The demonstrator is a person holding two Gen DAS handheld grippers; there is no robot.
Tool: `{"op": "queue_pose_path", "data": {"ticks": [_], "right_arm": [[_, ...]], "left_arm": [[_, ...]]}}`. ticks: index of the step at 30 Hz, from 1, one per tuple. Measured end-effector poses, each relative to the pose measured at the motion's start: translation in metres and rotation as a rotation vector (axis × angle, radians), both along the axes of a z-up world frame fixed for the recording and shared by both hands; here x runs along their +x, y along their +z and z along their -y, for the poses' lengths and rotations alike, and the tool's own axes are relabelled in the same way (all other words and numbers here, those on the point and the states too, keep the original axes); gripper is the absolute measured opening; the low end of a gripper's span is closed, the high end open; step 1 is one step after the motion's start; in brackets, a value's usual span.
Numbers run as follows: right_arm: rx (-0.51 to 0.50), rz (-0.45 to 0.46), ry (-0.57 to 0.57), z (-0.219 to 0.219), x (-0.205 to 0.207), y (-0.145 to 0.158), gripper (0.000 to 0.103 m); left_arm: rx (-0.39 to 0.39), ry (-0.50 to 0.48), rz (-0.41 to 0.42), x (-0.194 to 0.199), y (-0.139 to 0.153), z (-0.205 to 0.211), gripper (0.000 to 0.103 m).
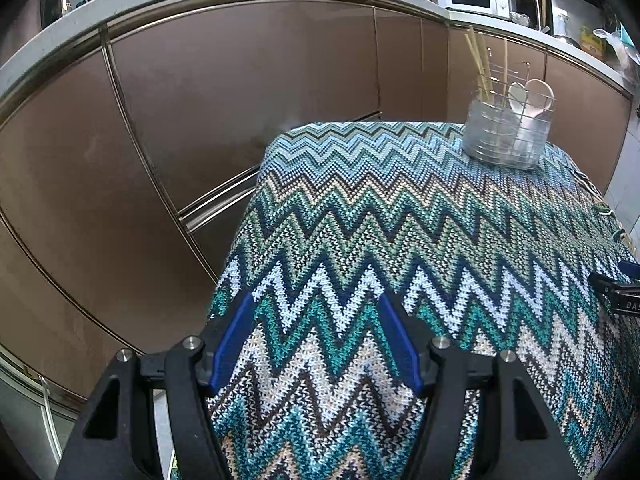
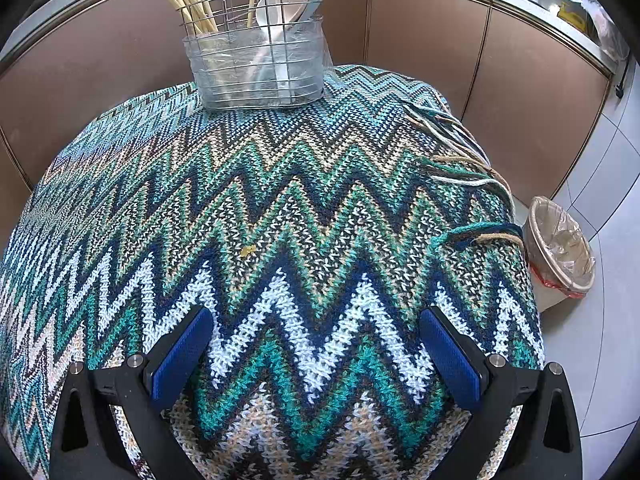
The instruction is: Organize utensils
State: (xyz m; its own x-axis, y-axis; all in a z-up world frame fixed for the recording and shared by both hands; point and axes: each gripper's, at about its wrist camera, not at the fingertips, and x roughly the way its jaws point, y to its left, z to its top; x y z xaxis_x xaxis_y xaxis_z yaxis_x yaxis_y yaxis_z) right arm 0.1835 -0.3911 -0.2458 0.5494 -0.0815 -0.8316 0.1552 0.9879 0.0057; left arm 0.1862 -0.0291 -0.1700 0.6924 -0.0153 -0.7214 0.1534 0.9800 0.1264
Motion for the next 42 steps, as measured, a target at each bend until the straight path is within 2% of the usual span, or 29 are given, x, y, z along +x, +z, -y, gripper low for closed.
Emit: {"op": "queue_pose_path", "data": {"ticks": [27, 33, 42], "right_arm": [[0.001, -0.001, 0.000, 0.000, 0.000, 0.000, 0.103], [0.000, -0.001, 0.000, 0.000, 0.000, 0.000, 0.103], [0.001, -0.001, 0.000, 0.000, 0.000, 0.000, 0.103]], "left_arm": [[-0.112, -0.018, -0.057, 0.028, -0.035, -0.011, 0.062], [-0.118, 0.000, -0.047, 0.027, -0.032, -0.016, 0.062], [-0.127, 0.053, 0.000, 0.011, -0.009, -0.042, 0.062]]}}
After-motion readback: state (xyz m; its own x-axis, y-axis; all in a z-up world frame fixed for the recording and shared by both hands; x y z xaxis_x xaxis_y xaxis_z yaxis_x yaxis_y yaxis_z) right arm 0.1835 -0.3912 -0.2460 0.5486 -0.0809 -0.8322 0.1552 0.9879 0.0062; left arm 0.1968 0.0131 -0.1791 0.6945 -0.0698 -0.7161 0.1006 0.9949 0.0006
